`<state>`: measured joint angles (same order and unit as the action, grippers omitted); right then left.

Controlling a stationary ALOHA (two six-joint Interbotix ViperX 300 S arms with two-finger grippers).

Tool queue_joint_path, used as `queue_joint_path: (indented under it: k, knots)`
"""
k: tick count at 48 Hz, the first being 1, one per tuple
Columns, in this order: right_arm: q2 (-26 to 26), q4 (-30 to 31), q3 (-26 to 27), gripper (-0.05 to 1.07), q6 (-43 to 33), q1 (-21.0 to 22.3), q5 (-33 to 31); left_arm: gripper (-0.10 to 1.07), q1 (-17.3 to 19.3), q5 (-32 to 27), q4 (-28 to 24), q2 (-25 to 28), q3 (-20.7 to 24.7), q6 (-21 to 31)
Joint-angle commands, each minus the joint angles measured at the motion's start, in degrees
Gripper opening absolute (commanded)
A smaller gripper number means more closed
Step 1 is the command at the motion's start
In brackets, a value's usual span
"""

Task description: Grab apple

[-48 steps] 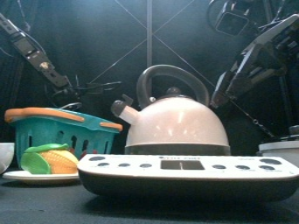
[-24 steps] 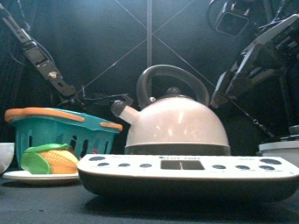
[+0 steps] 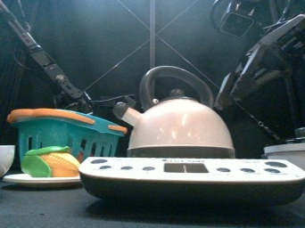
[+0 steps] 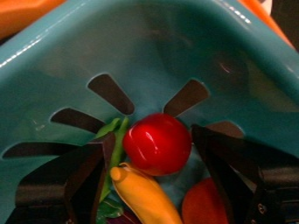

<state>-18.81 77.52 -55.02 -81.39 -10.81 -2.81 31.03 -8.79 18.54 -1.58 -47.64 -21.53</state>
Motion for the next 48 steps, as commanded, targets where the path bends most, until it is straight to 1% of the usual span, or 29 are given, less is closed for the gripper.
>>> queue_joint_path:
  k: [1, 7, 15, 20, 24, 28, 31, 42, 48]
  knots:
    - [-0.5, -0.1, 0.5, 0.85, 0.0, 0.0, 0.0, 1.02, 0.1, 0.4, 1.9, 0.9, 1.2, 0.2]
    - [-0.5, -0.1, 0.5, 0.85, 0.0, 0.0, 0.0, 1.01, 0.4, 0.1, 2.4, 2.5, 1.3, 0.1]
    - [-0.4, -0.1, 0.5, 0.85, 0.0, 0.0, 0.1, 0.99, 0.4, -0.2, 1.4, 2.5, 1.1, 0.2]
    - [-0.4, -0.1, 0.5, 0.85, 0.0, 0.0, 0.0, 0.92, 0.4, -0.2, 1.4, 2.0, 1.1, 0.2]
    - [-0.4, -0.1, 0.5, 0.85, 0.0, 0.0, 0.0, 0.82, 0.4, -0.2, 1.5, 1.6, 1.1, 0.2]
    - [-0.4, -0.1, 0.5, 0.85, 0.0, 0.0, 0.0, 0.76, 0.4, -0.3, 1.5, 1.1, 1.1, 0.2]
    - [-0.4, -0.2, 0.5, 0.85, 0.0, 0.0, 0.0, 0.73, 0.4, -0.3, 1.4, -0.1, 1.0, 0.2]
    - [-0.4, -0.2, 0.6, 0.85, 0.0, 0.0, 0.0, 0.73, 0.4, -1.5, 1.3, -6.4, -0.1, 0.0]
    - [-0.4, -0.1, 0.8, 0.85, 0.0, 0.0, 0.0, 0.73, 0.4, -1.5, 1.3, -8.1, -1.1, 0.1]
